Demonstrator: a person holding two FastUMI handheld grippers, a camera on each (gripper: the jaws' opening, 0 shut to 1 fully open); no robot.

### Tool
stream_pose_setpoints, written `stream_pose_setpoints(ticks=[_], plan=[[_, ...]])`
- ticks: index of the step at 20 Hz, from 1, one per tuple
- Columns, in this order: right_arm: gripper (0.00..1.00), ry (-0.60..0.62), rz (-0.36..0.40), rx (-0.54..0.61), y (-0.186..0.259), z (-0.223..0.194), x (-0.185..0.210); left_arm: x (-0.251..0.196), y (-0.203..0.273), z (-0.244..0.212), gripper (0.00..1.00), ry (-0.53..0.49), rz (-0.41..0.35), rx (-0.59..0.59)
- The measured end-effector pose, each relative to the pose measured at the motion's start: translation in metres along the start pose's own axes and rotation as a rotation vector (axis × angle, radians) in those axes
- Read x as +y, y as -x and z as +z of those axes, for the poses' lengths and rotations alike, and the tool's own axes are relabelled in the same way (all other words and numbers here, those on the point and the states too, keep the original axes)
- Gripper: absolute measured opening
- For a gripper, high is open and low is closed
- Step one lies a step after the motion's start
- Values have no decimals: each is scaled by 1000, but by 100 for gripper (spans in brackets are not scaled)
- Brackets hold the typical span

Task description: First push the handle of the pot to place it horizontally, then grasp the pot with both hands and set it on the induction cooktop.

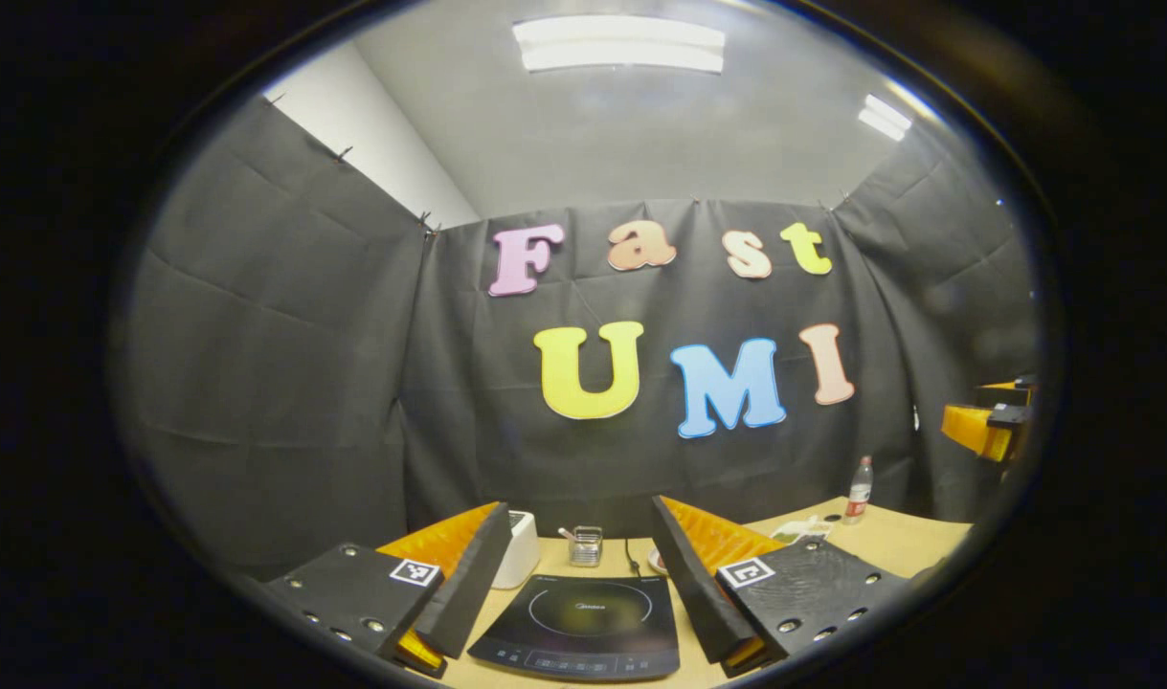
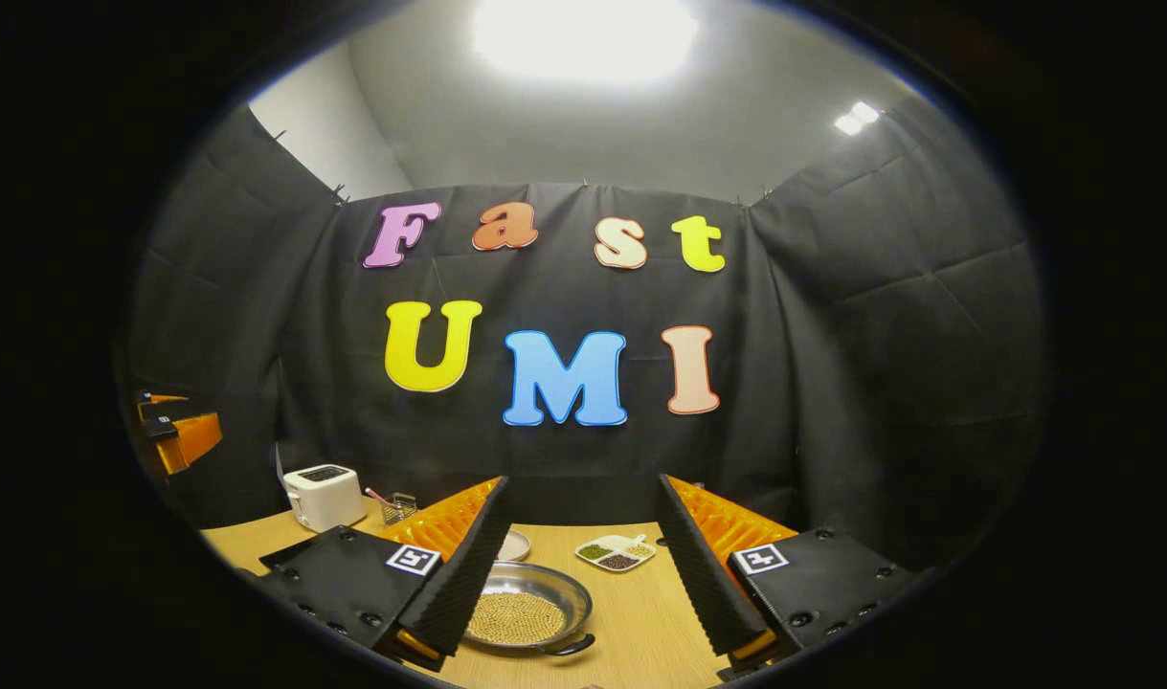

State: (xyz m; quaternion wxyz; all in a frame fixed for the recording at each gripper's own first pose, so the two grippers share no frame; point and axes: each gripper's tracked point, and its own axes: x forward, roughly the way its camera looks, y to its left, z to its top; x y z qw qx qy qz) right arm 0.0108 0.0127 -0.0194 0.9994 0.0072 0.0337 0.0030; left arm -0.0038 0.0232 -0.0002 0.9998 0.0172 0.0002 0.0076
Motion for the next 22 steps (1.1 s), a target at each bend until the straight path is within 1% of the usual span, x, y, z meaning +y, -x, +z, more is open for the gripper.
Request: stream_pose_setpoints(ticks=[1, 2, 4, 5, 6, 7, 8, 9, 10, 11, 12, 13, 14, 15, 17, 18, 19, 20, 22], plan=[[92, -1, 3, 0, 0, 0, 3, 2, 0, 1, 87, -1, 1, -2], [95, -3, 7, 2, 1, 0, 5, 4, 0, 1, 87, -1, 2, -3], [95, 0, 9, 4, 2, 0, 8, 7, 0, -1, 87, 3, 2, 1], [92, 4, 11, 8, 1, -2, 9, 9, 1, -2, 87, 5, 2, 2], [93, 9, 11, 17, 1, -3, 10, 11, 1, -3, 87, 7, 1, 1], [88, 12, 10, 25, 0, -4, 12, 13, -1, -4, 87, 10, -1, 1], [75, 15, 8, 33, 0, -7, 13, 15, 0, -5, 87, 13, -2, 3], [71, 16, 8, 42, 0, -7, 15, 17, -2, -8, 92, 14, -2, 4], [65, 16, 8, 47, 1, -9, 17, 20, -4, -9, 87, 14, -2, 6], [62, 14, 16, 51, 0, -10, 21, 23, -5, -10, 87, 12, -1, 6], [62, 20, 3, 52, -3, -11, 20, 26, -7, -10, 87, 11, -1, 6], [52, 24, -1, 47, -2, -9, 20, 27, -9, -11, 87, 11, -1, 4], [39, 20, 26, 45, -3, -7, 31, 29, -11, -12, 87, 9, -3, 5], [37, 25, 33, 42, -5, -6, 38, 30, -12, -14, 87, 7, -5, 8], [24, 33, 50, 23, -5, -5, 43, 32, -16, -16, 87, 1, -10, 15], [8, 38, 34, 15, -6, -4, 42, 34, -18, -17, 87, -1, -11, 13], [2, 33, 60, 19, -6, -6, 50, 34, -20, -16, 87, -2, -15, 8], [2, 25, 92, 36, -7, -12, 60, 35, -20, -15, 87, -5, -21, 6], [0, 23, 126, 71, -10, -25, 70, 36, -21, -14, 87, -17, -37, -8]])
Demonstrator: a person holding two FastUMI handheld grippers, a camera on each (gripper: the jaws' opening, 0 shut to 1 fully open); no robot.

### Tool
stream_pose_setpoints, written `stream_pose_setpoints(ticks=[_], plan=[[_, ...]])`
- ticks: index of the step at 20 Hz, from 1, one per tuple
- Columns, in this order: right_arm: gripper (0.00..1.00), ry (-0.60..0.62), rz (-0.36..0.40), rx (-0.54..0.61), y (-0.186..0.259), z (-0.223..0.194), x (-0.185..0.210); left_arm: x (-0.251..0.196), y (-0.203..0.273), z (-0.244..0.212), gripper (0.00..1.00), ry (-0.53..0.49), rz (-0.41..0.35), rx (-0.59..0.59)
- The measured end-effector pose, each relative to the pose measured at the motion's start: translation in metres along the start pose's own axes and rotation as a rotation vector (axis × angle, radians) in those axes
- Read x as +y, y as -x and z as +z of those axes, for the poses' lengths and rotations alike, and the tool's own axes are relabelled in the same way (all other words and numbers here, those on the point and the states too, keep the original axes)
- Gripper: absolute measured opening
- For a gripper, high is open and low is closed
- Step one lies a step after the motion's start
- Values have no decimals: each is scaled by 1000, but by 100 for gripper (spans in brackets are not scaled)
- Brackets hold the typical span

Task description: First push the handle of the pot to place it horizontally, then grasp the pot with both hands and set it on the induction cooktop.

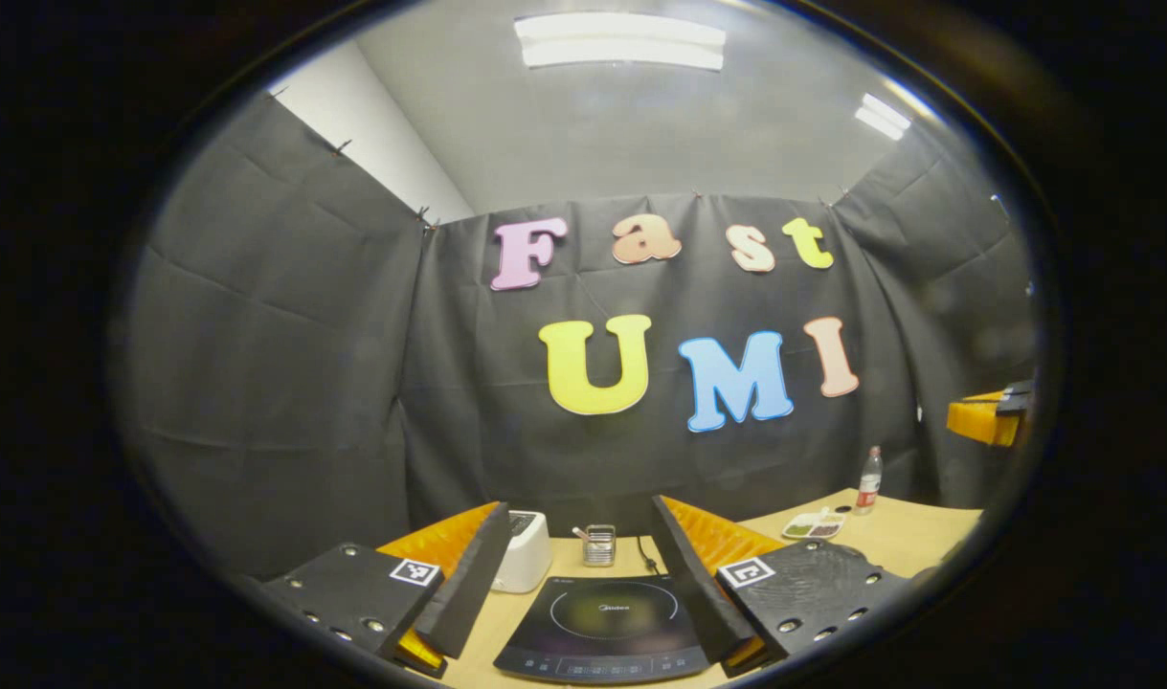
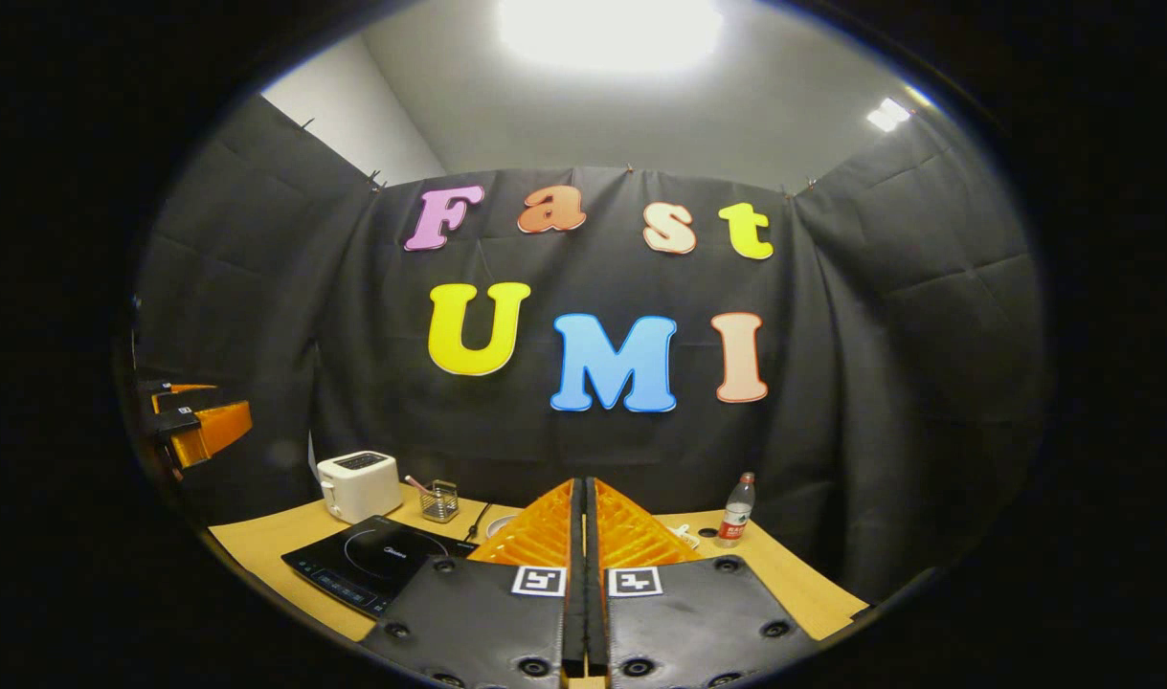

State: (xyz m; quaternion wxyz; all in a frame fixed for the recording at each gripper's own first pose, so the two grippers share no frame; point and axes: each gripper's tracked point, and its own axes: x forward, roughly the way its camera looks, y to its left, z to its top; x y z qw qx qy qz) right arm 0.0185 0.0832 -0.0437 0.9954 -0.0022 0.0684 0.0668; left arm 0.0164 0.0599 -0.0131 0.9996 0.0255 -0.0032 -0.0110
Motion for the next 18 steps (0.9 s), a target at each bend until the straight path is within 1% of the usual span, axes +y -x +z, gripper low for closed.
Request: stream_pose_setpoints(ticks=[1, 2, 3, 4, 7, 11, 13, 16, 18], plan=[[0, 1, 4, 19, -3, -8, 0, 1, 1, 0, 89, -7, -3, -4], [2, -7, 16, 43, -4, -17, 3, 3, 0, -4, 89, -12, -1, 4], [0, -19, 30, 67, -6, -27, 6, 3, -2, -8, 87, -13, 3, 16], [2, -25, 46, 95, -7, -37, 8, 1, -2, -10, 87, -11, 5, 19], [2, -7, 84, 195, -14, -73, 7, -9, -11, -15, 87, -16, 9, 32], [2, 16, 167, 338, -14, -126, 4, -34, -29, -29, 87, 7, 32, 62], [2, -3, 218, 419, -12, -155, 5, -51, -36, -31, 87, 9, 33, 69], [2, -6, 286, 510, -11, -184, 4, -72, -46, -31, 87, -16, 36, 68], [2, 16, 340, 577, -11, -207, 7, -84, -50, -34, 87, -20, 39, 74]])
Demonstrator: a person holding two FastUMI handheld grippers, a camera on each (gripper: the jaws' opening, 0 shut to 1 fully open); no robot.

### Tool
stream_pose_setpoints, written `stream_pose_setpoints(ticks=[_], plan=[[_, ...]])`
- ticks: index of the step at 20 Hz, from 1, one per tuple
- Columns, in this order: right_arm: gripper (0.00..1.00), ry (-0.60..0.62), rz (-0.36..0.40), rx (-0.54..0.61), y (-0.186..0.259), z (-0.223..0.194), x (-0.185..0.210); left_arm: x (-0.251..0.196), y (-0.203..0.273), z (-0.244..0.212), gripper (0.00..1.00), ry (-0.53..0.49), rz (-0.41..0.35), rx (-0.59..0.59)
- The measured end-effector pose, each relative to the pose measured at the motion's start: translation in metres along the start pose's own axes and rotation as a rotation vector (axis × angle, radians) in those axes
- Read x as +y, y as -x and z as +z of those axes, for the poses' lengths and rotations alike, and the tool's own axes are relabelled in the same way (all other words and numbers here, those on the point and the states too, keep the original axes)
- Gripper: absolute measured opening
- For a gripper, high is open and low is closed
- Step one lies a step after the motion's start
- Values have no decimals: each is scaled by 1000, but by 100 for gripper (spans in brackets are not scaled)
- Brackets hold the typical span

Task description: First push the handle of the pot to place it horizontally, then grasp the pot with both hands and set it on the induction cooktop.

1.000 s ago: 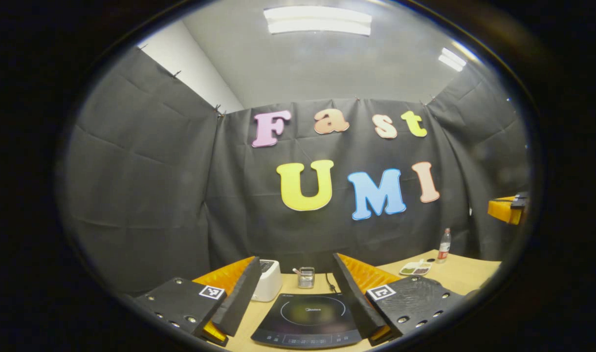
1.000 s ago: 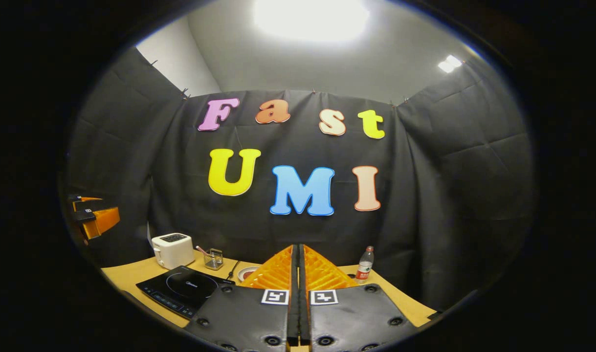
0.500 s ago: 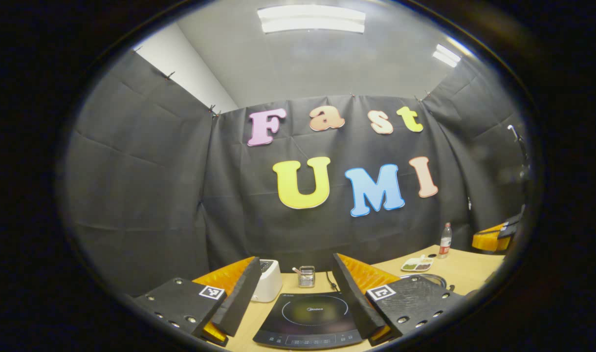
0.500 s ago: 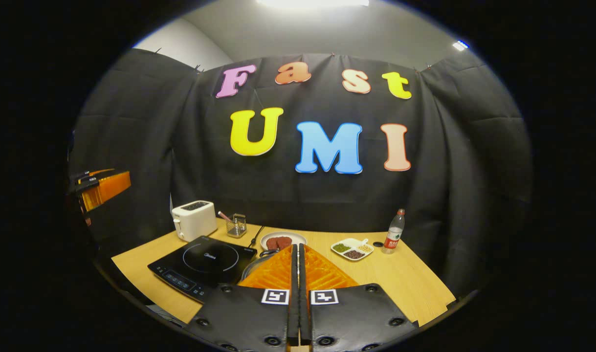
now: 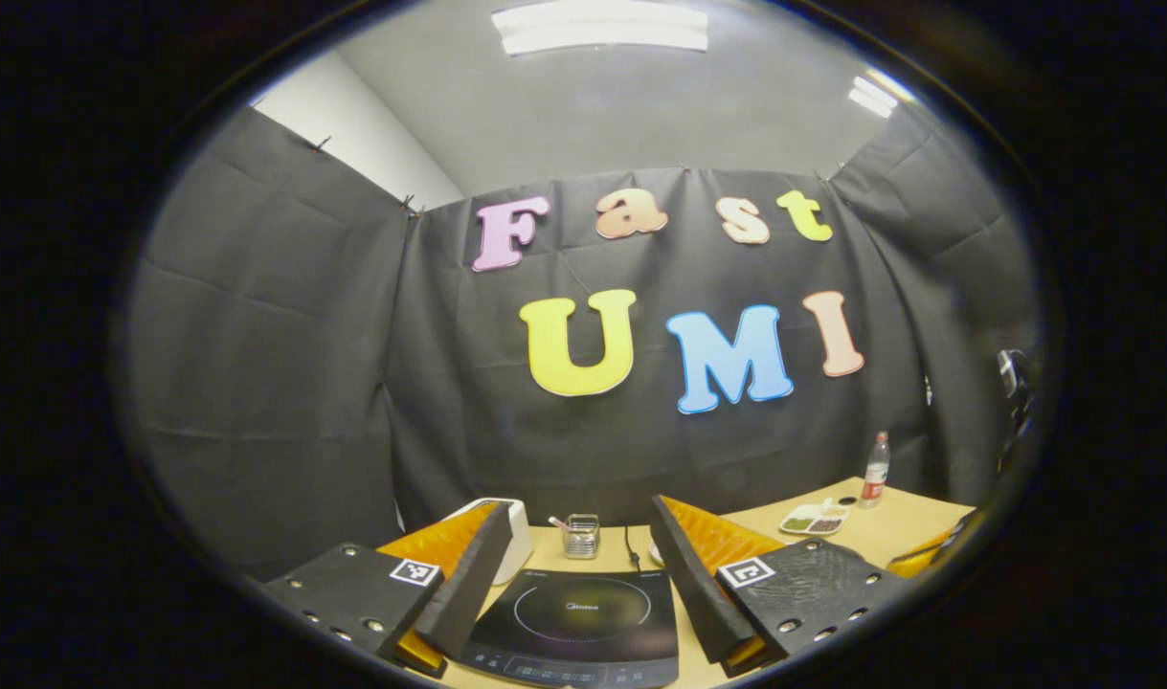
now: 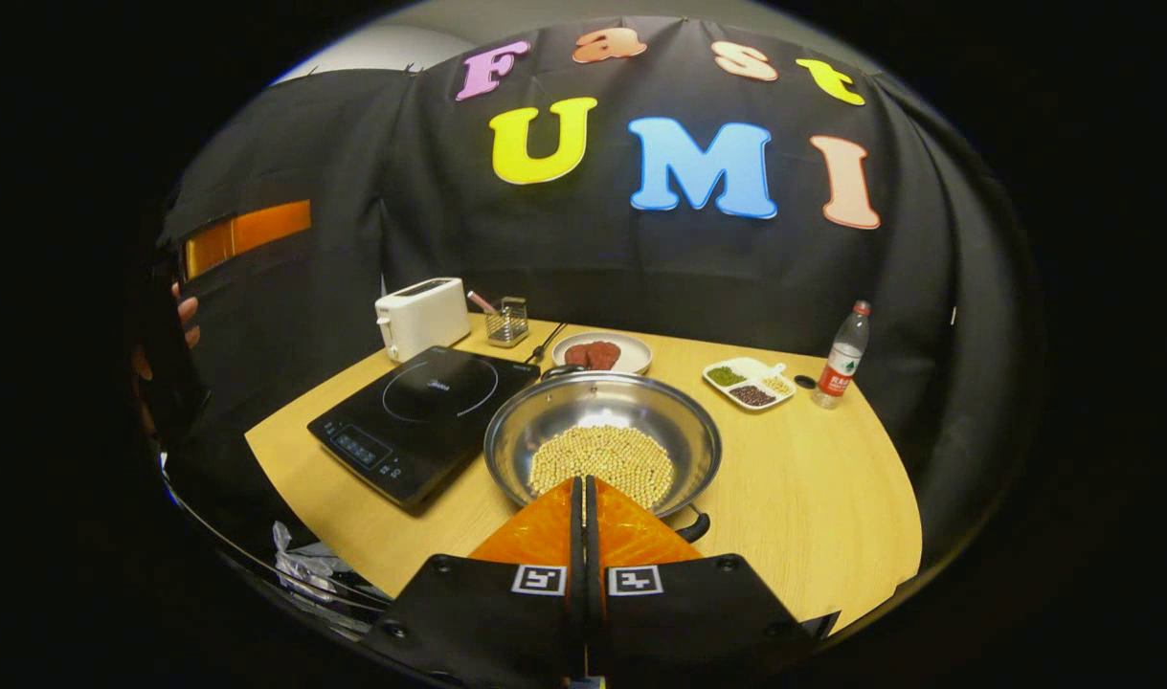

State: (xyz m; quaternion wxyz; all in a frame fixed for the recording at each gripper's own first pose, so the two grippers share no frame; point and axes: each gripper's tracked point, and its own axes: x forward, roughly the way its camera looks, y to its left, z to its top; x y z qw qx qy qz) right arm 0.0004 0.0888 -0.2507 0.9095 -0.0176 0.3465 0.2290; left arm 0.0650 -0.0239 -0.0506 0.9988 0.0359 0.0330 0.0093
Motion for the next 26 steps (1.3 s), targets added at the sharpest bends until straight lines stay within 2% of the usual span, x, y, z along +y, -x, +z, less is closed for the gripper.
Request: stream_pose_setpoints(ticks=[4, 5, 9, 13, 18, 21, 22, 25, 26], plan=[[0, 28, 92, 122, -21, -30, 4, -14, -7, -9, 90, -18, 22, 28], [2, 29, 110, 140, -25, -35, 3, -15, -7, -11, 87, -23, 30, 33], [2, 24, 137, 251, -43, -64, -4, -19, -11, -19, 87, -37, 54, 63], [0, 15, 111, 319, -56, -81, -22, -22, -12, -23, 87, -38, 70, 81], [2, -1, 100, 334, -61, -85, -39, -36, -16, -21, 87, -53, 78, 76], [2, 8, 73, 347, -63, -87, -54, -43, -16, -23, 87, -51, 79, 78], [6, 6, 61, 349, -65, -87, -60, -43, -17, -25, 87, -51, 82, 80], [0, -11, 15, 352, -68, -85, -81, -46, -20, -29, 87, -38, 92, 89], [2, -17, 4, 354, -70, -85, -85, -46, -20, -30, 87, -34, 95, 91]])
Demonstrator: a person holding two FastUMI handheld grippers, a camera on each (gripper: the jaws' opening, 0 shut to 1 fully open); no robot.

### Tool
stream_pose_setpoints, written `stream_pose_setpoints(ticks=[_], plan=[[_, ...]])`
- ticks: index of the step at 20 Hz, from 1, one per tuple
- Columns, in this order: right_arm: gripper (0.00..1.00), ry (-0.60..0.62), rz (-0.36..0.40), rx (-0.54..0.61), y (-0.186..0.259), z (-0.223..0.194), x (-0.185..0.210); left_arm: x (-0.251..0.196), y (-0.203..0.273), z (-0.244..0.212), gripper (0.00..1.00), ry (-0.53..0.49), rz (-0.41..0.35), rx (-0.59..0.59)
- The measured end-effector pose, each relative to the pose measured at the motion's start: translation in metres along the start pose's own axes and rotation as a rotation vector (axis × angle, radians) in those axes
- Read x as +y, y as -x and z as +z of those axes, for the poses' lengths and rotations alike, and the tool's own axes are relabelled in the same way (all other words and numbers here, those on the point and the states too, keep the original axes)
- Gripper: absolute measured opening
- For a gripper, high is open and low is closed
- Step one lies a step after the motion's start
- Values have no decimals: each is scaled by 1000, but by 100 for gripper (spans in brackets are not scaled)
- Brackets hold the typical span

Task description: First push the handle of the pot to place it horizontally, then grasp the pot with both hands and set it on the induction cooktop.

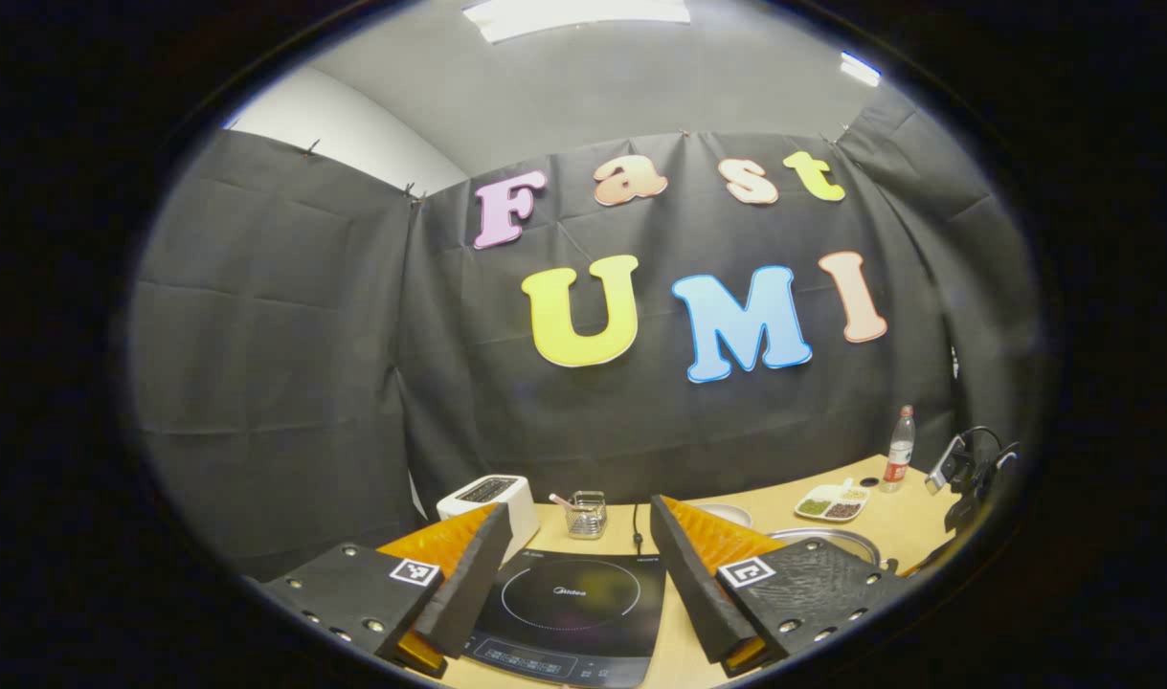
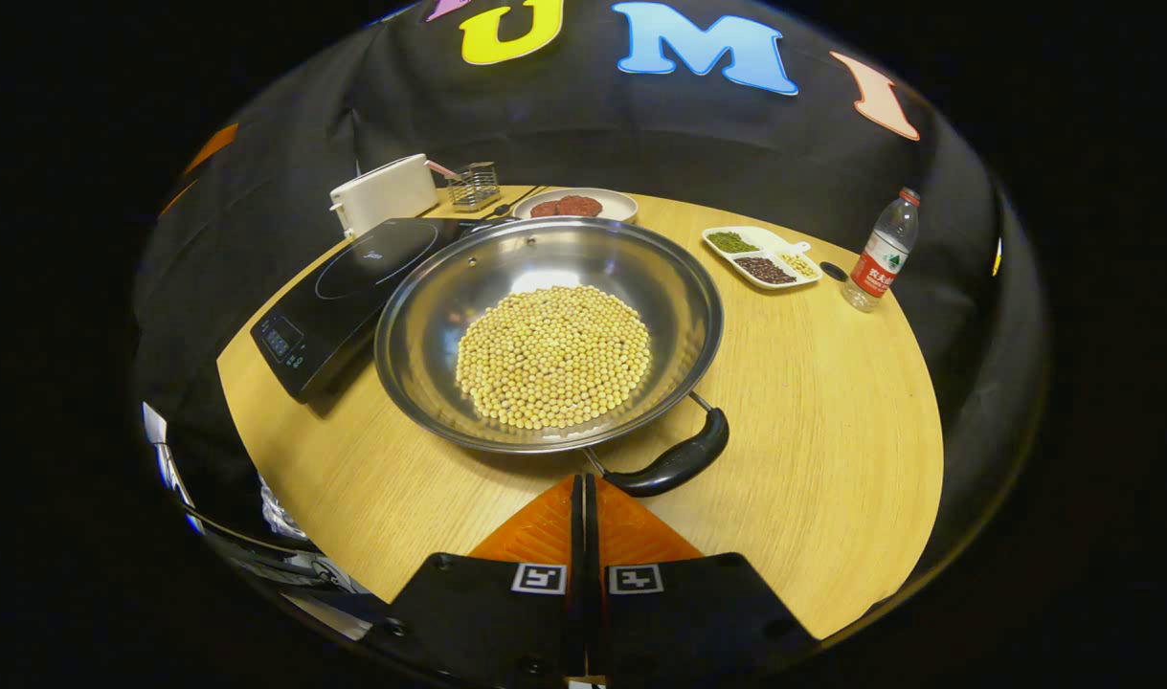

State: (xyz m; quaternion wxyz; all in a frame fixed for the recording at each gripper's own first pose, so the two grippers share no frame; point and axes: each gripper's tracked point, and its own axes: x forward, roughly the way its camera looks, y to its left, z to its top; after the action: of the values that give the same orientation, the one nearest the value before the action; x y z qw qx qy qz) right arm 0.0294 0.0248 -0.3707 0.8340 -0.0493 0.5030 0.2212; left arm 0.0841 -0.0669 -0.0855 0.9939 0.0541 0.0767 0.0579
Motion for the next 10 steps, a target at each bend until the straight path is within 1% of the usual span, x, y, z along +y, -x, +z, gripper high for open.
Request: stream_pose_setpoints(ticks=[6, 7, 10], plan=[[2, -41, -60, -1, -9, 10, -33, -5, -5, -7, 87, -5, 13, 14], [6, -57, -72, -4, -11, 13, -39, -6, -6, -8, 87, -7, 15, 16], [5, -111, -100, -10, -18, 19, -57, -6, -8, -14, 87, -19, 23, 28]])
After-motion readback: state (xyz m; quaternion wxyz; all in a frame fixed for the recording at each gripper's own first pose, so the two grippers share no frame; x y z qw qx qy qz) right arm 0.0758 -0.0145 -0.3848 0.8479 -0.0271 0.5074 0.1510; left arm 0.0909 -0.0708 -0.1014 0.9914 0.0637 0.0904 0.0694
